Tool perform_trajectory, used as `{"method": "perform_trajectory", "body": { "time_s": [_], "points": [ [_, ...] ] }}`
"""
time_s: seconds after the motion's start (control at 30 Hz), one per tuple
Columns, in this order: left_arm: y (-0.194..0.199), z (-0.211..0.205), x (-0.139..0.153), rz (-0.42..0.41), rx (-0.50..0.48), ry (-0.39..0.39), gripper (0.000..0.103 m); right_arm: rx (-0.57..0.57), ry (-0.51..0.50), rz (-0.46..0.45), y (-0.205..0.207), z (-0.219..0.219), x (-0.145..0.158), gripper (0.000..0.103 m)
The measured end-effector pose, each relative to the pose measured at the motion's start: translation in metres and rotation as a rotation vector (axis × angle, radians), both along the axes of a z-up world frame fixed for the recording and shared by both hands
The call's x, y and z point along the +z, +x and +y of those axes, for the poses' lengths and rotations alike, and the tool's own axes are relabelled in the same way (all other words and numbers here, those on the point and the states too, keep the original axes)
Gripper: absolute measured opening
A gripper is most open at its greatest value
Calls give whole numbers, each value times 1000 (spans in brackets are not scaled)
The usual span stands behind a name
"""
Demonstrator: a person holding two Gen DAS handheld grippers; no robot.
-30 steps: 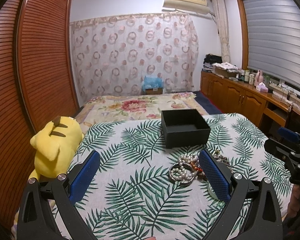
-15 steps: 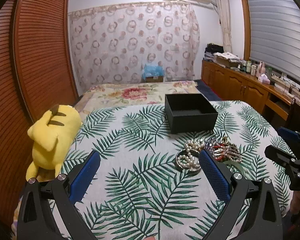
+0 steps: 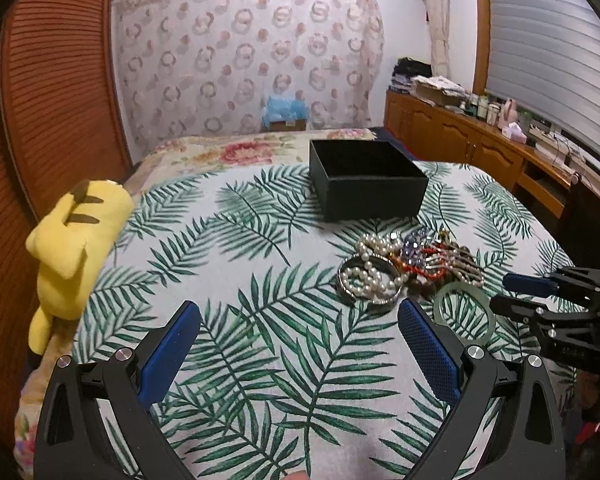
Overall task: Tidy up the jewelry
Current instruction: 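Grasp the pearl necklace with the left tool while the right tool grasps the green jade bangle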
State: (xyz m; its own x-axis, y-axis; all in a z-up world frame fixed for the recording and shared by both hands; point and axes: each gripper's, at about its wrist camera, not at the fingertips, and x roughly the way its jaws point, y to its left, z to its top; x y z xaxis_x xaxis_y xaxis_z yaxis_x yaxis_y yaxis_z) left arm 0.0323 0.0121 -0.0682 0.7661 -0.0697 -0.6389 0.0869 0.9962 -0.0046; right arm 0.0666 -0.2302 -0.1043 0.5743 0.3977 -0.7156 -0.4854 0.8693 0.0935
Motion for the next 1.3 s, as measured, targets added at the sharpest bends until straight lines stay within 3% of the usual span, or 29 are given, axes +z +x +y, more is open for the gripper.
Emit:
{"method": "perform_trajectory", "body": {
  "time_s": [0.3,0.5,0.67,1.0,1.17,1.3],
  "points": [
    [13,-1,-15,37,-38,-20,95,21,-37,62,11,4,-13,26],
    [34,-5,-19,59,-106,-26,95,31,-45,64,11,2,-18,11],
    [52,-8,-18,80,-142,-37,72,35,-57,34,8,2,-19,10],
    [76,-26,-21,117,-206,-27,60,13,-44,22,4,-13,-14,8],
    [95,-33,-23,150,-235,-48,40,-10,-32,16,6,-25,-14,8],
    [110,-39,-29,186,-260,-69,30,-14,-31,21,8,-28,-17,8]
  ]
}}
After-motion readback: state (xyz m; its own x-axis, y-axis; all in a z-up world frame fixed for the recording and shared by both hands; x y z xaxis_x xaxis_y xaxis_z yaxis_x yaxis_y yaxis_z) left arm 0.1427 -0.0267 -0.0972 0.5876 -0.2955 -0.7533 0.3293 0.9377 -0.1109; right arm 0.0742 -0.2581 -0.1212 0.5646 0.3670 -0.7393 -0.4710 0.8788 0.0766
